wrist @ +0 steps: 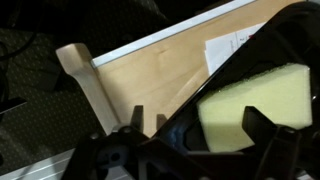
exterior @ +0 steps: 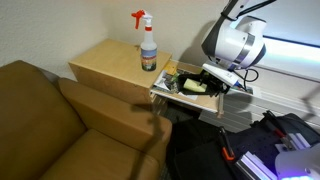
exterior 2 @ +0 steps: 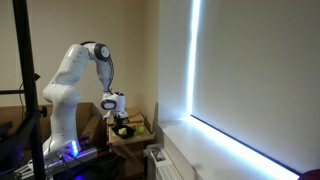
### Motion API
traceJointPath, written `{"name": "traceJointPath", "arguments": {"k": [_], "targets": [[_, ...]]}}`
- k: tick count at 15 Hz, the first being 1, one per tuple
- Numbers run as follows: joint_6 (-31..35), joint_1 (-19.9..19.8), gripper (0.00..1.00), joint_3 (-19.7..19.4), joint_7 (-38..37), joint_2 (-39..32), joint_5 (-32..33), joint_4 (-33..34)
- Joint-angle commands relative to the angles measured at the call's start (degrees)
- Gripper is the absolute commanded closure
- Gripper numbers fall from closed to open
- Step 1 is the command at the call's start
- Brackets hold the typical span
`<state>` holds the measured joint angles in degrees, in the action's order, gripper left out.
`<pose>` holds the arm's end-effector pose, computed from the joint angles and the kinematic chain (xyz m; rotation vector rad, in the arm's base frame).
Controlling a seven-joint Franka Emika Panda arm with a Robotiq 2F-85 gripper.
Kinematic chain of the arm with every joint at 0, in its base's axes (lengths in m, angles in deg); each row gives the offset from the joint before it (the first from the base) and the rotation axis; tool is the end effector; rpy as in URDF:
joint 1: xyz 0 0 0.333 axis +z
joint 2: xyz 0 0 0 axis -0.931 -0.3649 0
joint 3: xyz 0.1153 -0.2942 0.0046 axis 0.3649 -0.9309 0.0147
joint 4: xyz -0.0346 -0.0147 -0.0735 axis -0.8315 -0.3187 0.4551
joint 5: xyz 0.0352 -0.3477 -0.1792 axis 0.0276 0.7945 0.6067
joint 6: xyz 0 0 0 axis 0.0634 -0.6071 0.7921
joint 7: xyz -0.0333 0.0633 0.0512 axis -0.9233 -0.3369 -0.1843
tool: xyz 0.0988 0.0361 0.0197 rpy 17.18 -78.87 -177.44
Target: Put the black bowl on the windowsill and the green ball on the nightstand
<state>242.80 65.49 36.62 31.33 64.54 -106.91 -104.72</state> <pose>0.4059 -0.0048 0.1082 -2.5939 1.5117 -0.0047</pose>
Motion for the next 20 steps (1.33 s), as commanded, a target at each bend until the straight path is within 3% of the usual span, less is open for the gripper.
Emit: {"name": "traceJointPath", "arguments": {"k": [1,2,7,9,17,20], "targets": [[2.2,-3.8,0.00,2.3,1.5,-6.2,-2.1,3.4],[0.7,-1.1,0.00,0.5,0.0,-3.1,-0.5,1.6],[1.1,-3.7,0.00,1.7,0.4,-6.4,-1.1,3.8],[1.6,-4.1,0.28,2.1,0.6,-6.9,-1.2,4.2],[2.4,-5.7,0.83,2.5,1.2,-6.8,-1.2,4.9],[2.8,-6.6,0.98,2.4,1.3,-6.7,-1.0,4.8]]}}
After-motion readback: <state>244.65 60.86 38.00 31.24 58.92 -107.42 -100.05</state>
